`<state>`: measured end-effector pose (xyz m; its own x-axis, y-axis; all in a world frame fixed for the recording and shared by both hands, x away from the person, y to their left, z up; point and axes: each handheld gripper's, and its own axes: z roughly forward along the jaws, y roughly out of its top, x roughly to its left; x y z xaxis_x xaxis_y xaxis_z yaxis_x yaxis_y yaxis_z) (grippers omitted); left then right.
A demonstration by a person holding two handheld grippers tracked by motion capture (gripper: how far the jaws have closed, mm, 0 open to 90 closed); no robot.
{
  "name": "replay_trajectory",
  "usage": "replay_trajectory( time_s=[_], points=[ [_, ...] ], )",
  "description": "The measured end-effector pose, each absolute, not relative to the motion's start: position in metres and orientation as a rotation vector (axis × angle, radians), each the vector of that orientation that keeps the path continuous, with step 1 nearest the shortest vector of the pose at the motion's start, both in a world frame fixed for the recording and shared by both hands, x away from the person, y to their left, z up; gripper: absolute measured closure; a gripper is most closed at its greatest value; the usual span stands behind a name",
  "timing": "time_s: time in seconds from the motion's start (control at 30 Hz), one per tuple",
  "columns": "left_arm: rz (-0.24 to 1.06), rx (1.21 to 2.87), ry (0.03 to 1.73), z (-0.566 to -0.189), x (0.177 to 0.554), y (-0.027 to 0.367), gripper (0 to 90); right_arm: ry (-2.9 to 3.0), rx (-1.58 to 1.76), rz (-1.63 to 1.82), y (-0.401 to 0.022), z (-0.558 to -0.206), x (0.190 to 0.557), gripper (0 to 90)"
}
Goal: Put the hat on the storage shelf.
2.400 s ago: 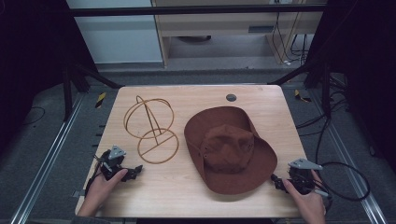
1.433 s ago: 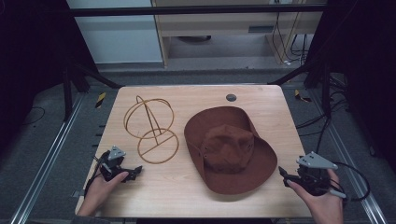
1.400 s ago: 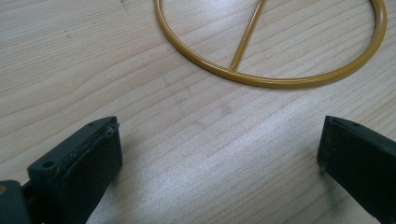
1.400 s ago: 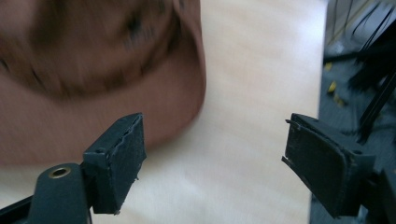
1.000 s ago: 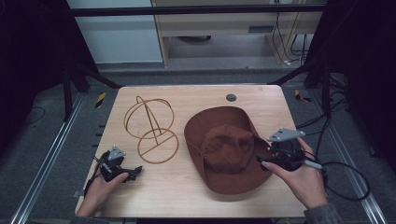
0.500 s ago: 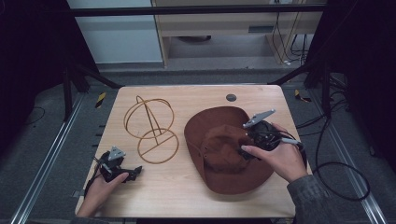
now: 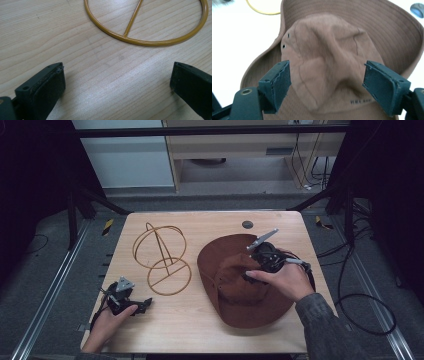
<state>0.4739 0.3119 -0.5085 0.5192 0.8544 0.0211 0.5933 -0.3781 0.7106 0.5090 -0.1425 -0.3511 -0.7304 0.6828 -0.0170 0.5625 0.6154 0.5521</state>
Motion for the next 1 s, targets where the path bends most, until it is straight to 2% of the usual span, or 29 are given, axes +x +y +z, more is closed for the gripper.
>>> replay_trajectory(
  time_s=[0.27,0.53,0.8,1.0],
  points=[
    [0.516,2.109,1.173,-0.508,0.474,0.312,0.0,2.662,0.979,0.700,-0.123,-0.368,0.531,21.0],
    [0.516,2.108,1.173,-0.508,0.474,0.312,0.0,2.672,1.019,0.719,-0.124,-0.378,0.540,21.9],
    [0.516,2.107,1.174,-0.509,0.474,0.312,0.0,2.689,1.014,0.676,-0.126,-0.388,0.540,29.4],
    [0.516,2.108,1.173,-0.508,0.474,0.312,0.0,2.705,1.032,0.664,-0.130,-0.392,0.541,38.6]
  ],
)
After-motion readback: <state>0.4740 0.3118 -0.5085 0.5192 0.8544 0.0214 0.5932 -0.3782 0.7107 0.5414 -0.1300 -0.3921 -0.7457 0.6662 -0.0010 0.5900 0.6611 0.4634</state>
